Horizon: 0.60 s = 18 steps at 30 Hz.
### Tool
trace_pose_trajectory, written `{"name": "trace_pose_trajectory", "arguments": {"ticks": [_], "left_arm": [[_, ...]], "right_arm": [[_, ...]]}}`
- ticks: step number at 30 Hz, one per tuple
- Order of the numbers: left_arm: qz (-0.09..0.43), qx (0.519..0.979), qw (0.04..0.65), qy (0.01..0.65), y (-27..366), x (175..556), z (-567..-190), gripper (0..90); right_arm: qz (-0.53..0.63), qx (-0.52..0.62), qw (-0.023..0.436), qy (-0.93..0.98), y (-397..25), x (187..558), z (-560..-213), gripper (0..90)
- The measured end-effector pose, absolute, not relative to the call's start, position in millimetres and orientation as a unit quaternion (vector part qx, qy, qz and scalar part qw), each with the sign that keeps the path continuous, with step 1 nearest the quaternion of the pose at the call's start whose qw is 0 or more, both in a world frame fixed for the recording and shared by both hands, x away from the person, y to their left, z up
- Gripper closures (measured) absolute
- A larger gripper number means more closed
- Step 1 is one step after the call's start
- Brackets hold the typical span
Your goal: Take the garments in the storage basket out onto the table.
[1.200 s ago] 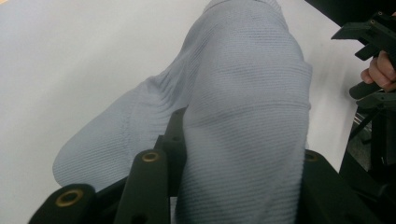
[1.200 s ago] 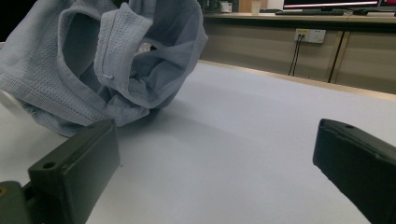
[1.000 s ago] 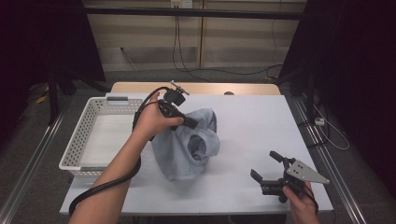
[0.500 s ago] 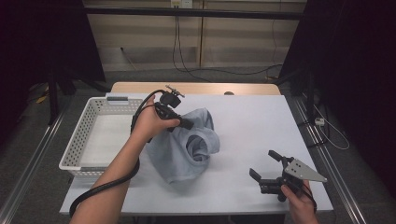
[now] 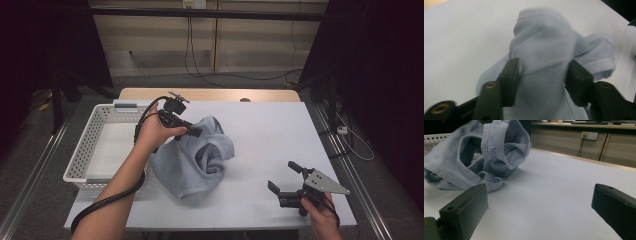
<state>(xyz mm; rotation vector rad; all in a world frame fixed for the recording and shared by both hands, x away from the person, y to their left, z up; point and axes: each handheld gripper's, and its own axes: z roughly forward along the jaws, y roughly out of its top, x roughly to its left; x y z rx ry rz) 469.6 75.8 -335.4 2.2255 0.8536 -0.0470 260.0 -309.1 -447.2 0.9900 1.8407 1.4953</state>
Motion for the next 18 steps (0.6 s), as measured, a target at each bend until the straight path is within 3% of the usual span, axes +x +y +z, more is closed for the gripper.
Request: {"name": "trace_pose_trajectory", "arguments": {"ticks": [7,18], "left_arm": [[-0.006,0.863,0.369,0.345,77.4,472.6,-337.4,27.0],[0.008,0.867,0.369,0.335,76.8,472.0,-338.2,19.9]], "right_arm": [[0.547,0.373,0.279,0.695,-309.6,262.0,-448.0,0.5],[0.523,0.383,0.279,0.709,-306.0,262.6,-445.9,1.0]]}}
